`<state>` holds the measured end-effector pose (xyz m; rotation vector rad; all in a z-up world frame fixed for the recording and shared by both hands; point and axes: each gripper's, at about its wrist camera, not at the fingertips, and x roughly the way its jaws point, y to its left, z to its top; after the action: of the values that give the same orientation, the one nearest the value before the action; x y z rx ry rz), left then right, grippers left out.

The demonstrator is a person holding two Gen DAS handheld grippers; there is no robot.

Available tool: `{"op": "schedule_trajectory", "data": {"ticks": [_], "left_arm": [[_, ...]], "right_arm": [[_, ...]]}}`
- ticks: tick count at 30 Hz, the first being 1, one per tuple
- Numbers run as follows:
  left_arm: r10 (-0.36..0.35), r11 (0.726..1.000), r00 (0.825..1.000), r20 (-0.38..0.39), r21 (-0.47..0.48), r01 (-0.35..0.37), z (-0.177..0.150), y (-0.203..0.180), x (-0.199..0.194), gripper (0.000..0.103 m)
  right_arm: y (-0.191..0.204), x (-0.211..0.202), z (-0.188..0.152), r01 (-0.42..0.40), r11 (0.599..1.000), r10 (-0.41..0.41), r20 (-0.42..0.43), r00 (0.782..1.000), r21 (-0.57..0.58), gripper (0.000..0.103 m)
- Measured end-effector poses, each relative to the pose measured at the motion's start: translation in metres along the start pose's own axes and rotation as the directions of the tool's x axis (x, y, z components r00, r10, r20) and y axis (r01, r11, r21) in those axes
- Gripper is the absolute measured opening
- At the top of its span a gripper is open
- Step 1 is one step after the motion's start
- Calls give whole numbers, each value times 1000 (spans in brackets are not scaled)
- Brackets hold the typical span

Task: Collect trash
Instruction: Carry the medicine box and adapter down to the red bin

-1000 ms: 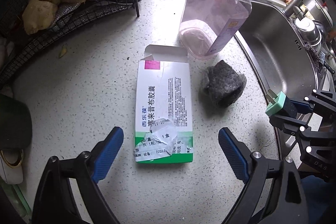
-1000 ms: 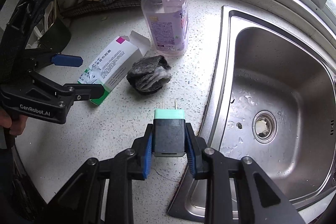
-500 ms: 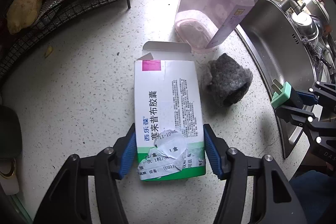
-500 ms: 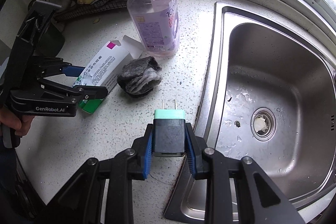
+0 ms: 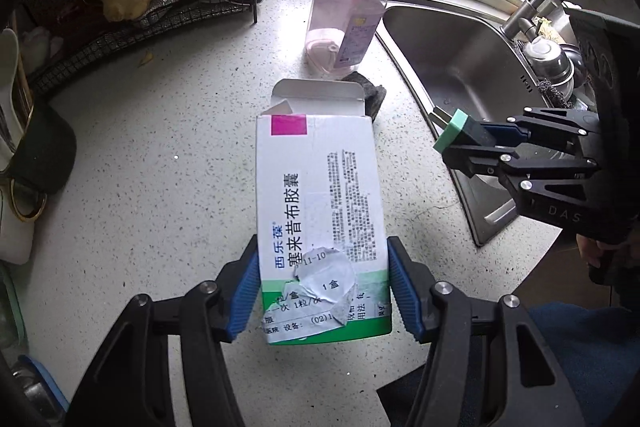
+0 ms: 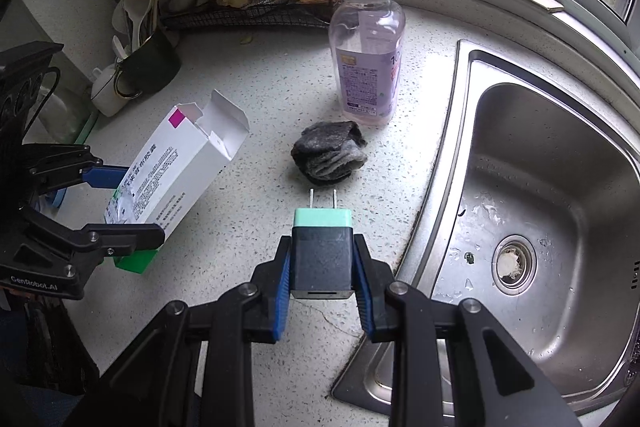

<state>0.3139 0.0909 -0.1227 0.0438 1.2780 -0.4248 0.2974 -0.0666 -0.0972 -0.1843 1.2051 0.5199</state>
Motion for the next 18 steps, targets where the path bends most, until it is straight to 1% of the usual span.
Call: {"op": "schedule_trajectory", "data": {"ticks": [2,5,8,13,18], "left_arm": [[15,1000,1000,20,-10,-15,-10,-10,-13,57],[11,999,999,50,-35,-9,-22,-21,-31,57],[39,998,997,67,-50,-36,-37,-36,-44,57],[86,993,994,75,-88,-79,-61,-60,-55,57],[106,986,990,95,-140,-92,-84,-87,-67,57]], "right_arm": [[7,-8,-2,-11,1000,11,8,1000,-24,26],[16,-21,-10,-30,998,32,22,999,-58,26],[22,-29,-18,-46,994,49,29,998,-104,26],[30,-47,-44,-79,984,87,46,995,-158,26],[36,-66,-68,-107,972,123,64,990,-211,26]]}}
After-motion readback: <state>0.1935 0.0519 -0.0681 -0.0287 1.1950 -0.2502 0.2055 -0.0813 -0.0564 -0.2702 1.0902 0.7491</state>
